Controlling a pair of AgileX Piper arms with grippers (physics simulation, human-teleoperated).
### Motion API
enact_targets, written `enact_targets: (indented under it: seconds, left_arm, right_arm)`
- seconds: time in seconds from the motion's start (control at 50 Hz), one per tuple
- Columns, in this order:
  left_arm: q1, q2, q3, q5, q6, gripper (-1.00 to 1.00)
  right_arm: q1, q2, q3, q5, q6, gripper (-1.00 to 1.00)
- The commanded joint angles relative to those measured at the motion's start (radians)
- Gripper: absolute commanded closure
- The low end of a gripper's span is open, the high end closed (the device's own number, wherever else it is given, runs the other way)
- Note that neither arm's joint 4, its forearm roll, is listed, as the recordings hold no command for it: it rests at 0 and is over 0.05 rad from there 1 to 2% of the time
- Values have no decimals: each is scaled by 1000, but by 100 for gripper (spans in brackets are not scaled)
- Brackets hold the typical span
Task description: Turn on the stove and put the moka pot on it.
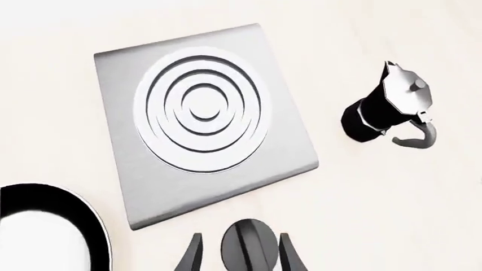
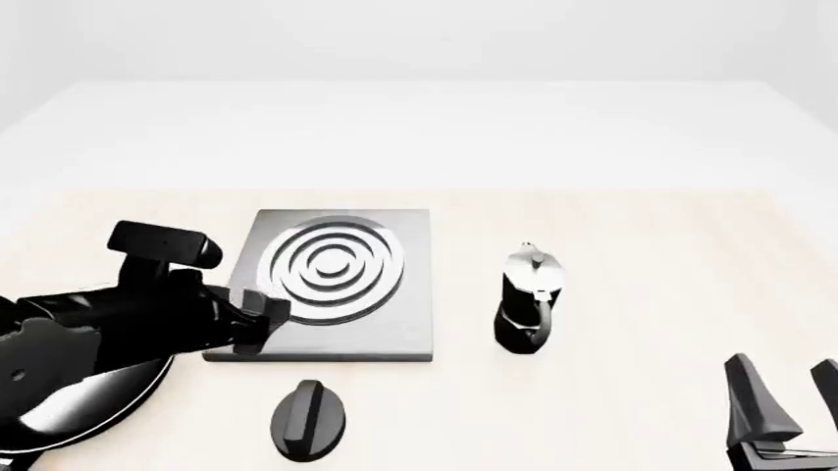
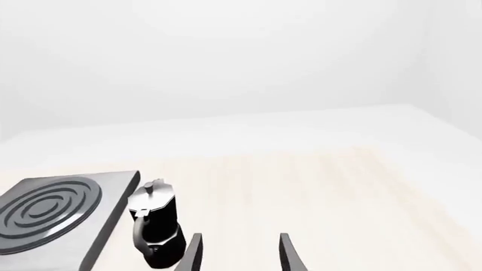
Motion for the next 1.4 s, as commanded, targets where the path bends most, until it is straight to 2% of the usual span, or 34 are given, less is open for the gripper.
enact_targets:
  seconds: [0.02, 0.06, 0.64, 1.4]
  left_arm:
    - [-25, 63, 6, -13, -42, -100]
    - [-29, 77, 10, -16, -62, -100]
    - [-59, 193, 53, -102, -102, -100]
    - [-63, 312, 127, -245, -82, -100]
  right_arm:
    - [-11, -9, 0, 2, 19, -100]
    - [-5, -5, 0, 2, 15, -100]
    - [-6, 5, 0, -5, 29, -100]
    - [-14, -11, 0, 5, 37, -100]
